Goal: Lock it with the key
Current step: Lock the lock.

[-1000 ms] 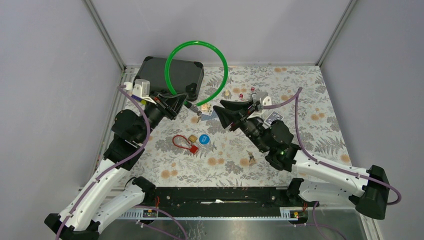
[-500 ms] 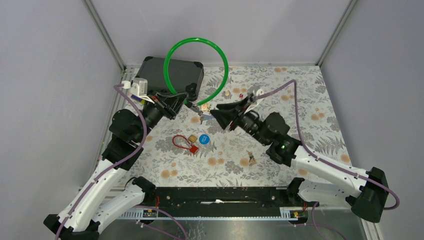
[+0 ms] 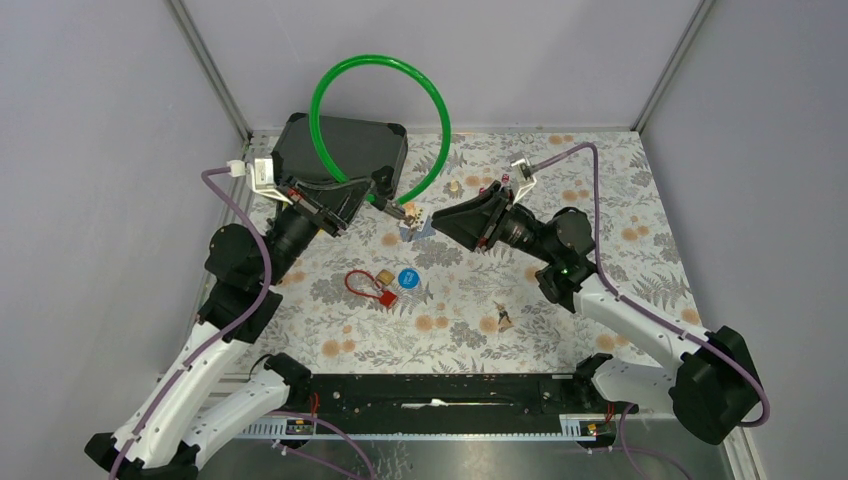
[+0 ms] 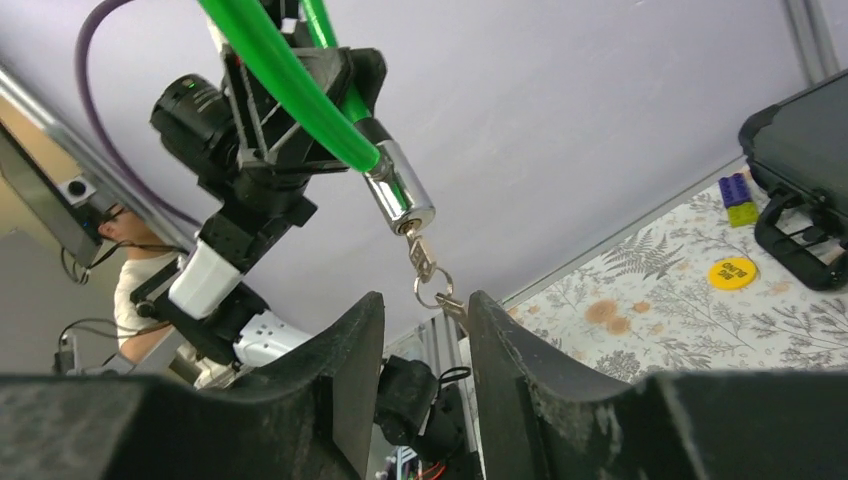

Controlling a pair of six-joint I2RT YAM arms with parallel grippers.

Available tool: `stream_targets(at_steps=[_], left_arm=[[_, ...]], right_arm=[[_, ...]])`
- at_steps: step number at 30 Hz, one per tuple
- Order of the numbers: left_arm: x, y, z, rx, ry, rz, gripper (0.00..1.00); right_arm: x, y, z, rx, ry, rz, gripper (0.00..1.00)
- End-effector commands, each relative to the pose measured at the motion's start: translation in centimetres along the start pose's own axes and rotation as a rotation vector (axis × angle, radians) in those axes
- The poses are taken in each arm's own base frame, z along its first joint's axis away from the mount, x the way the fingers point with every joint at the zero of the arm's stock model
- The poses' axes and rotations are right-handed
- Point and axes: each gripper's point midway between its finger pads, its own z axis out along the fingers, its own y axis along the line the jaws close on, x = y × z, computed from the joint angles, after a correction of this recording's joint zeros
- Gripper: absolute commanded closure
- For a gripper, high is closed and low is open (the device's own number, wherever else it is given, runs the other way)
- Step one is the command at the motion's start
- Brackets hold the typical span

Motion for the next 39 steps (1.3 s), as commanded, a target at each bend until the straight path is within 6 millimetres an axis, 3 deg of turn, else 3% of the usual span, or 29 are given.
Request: stream_targets(at_steps=[1,12,21,39], left_arm=[[-2.7,-3.2,0.1,0.132,-0.099,-0.068,1.0],[-2.0,-3.6,0.9,0.172,-0.077,-0.123,1.0],[-1.6,-3.7,1.5,0.183,-0.063,-0.128,1.0],[-0.7,-3.9,1.3,0.197,-0.046,-0.134,1.0]], right_arm=[[-0.8,3.0,-0.4,-0.131,-0.015,-0.047,0.58],[-0.1,1.8,-0.6,-0.092,-0.036,-0.068,0.71],[1.5,3.1,0.6,-0.139,-0.009,-0.085,0.62],[0.2,1.7,0.4,-0.053,-0.101,-0.101,0.64]])
